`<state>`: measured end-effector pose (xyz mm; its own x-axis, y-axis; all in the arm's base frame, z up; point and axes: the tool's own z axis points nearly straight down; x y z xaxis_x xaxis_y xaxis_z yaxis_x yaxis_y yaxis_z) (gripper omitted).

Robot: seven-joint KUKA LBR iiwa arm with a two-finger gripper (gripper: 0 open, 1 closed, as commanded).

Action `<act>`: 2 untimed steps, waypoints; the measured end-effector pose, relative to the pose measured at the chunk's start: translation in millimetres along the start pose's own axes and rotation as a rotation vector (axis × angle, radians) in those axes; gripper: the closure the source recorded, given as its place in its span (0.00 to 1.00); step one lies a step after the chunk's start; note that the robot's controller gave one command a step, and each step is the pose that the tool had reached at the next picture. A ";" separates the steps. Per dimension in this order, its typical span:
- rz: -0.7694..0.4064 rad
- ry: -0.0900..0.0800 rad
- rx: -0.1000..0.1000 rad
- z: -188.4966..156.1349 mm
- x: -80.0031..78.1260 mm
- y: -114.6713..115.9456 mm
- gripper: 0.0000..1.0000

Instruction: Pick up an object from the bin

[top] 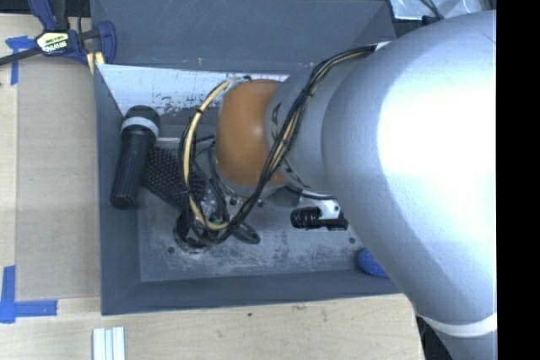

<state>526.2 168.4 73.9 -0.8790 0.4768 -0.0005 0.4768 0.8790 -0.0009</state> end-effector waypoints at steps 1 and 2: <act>0.000 0.002 0.003 -7.4 0.7 -1.3 1.00; 0.000 0.006 0.007 -26.3 1.7 -2.4 1.00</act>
Offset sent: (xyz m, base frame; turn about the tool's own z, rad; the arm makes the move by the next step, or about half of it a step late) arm -0.0001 0.0002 0.0808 0.0000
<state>523.5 167.1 100.2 -0.8790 0.4768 0.0060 0.4768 0.8790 -0.0079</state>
